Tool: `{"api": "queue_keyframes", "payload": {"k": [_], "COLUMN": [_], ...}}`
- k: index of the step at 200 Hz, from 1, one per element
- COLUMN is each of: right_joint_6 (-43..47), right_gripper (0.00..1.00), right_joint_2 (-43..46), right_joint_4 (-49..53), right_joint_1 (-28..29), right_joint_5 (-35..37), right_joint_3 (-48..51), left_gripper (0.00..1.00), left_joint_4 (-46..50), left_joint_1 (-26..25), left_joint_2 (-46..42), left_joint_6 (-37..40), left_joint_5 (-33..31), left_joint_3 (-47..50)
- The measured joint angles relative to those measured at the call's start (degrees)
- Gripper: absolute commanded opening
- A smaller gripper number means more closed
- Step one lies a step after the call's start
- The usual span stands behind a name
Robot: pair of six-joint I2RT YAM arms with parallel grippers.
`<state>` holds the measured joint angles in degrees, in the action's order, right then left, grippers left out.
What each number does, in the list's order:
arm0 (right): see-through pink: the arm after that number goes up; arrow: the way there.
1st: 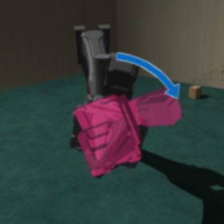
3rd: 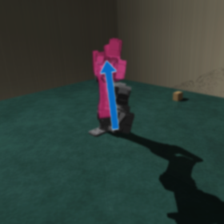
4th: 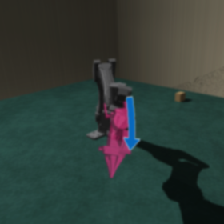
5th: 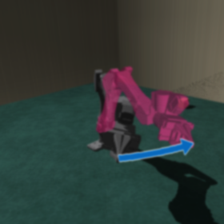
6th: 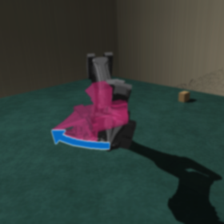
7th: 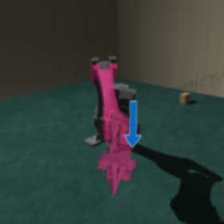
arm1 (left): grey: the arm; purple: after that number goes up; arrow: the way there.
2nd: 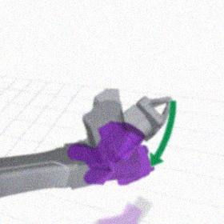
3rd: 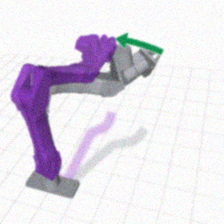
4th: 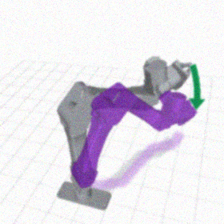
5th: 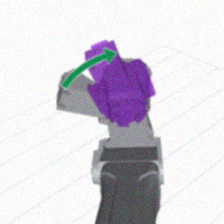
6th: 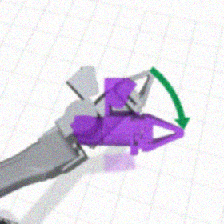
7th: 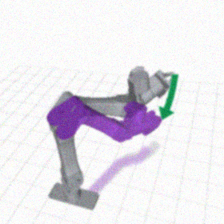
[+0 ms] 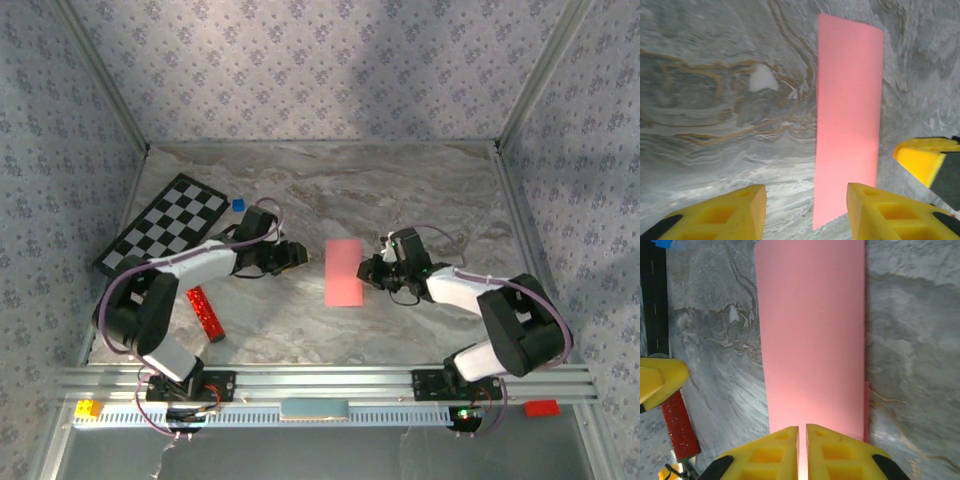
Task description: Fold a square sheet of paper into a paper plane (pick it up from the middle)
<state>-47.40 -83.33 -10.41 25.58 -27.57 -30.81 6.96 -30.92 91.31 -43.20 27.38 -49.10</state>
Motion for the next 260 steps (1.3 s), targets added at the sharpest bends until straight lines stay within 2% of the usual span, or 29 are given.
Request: {"api": "queue_keyframes", "payload": {"k": [57, 104, 194, 260], "right_joint_6": [-1.01, -4.98, -8.33, -8.59], "right_gripper": [0.06, 0.06, 0.06, 0.06], "right_joint_2": [-6.75, -9.84, -10.47, -10.49], "right_joint_4": [-2.99, -10.29, -12.11, -12.11], "right_joint_1": [-0.96, -1.81, -1.29, -1.27], "right_joint_5": [-1.38, -3.37, -2.67, -2.64], "right_joint_3": [-0.26, 1.31, 1.31, 1.31], "left_gripper": [0.43, 0.41, 0.34, 0.35], "left_joint_4": [-0.98, -0.98, 0.37, 0.37], "left_joint_1": [-1.79, -2.1, -2.4, -4.48], "left_joint_2": [4.57, 7.78, 12.79, 15.69], "left_joint_6": [-0.98, -1.29, -1.51, -1.46], "left_joint_5": [4.76, 6.93, 9.07, 11.15], "left_joint_3": [-2.23, -3.5, -6.16, -8.52]}}
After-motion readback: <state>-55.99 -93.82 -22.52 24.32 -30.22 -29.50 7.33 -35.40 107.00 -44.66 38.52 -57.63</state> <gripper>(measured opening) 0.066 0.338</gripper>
